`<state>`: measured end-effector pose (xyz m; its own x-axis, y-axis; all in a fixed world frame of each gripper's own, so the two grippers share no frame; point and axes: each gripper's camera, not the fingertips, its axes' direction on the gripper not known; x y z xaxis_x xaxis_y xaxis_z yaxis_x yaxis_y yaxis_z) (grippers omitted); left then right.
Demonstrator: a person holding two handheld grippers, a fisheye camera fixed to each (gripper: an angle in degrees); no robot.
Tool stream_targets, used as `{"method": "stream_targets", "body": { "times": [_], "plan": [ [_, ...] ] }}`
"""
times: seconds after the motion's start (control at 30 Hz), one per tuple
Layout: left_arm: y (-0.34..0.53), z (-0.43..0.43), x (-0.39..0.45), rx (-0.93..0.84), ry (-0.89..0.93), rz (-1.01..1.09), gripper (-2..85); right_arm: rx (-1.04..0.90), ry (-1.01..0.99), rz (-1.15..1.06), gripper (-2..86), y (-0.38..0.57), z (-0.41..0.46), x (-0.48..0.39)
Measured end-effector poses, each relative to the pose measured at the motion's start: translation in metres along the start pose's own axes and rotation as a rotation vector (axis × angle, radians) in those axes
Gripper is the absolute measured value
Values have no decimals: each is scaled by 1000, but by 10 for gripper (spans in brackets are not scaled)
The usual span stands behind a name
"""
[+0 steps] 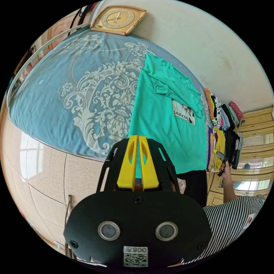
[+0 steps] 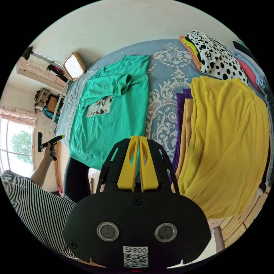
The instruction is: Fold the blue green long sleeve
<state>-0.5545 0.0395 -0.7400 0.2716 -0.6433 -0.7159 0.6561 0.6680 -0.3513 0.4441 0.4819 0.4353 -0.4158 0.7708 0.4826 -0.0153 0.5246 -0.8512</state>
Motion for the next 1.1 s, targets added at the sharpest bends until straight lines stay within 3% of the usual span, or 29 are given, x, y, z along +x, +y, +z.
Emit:
{"method": "stream_targets", "body": {
  "times": [0.17, 0.43, 1.1],
  "plan": [
    [73, -17, -50, 6, 174, -71, 62, -32, -119, 100, 22, 75, 10, 34],
    [130, -21, -108, -54, 224, -162, 92, -30, -249, 185, 63, 124, 35, 83],
    [223, -34, -159, -150, 320, -163, 80, -69, -254, 255, 57, 153, 116, 168]
  ]
}}
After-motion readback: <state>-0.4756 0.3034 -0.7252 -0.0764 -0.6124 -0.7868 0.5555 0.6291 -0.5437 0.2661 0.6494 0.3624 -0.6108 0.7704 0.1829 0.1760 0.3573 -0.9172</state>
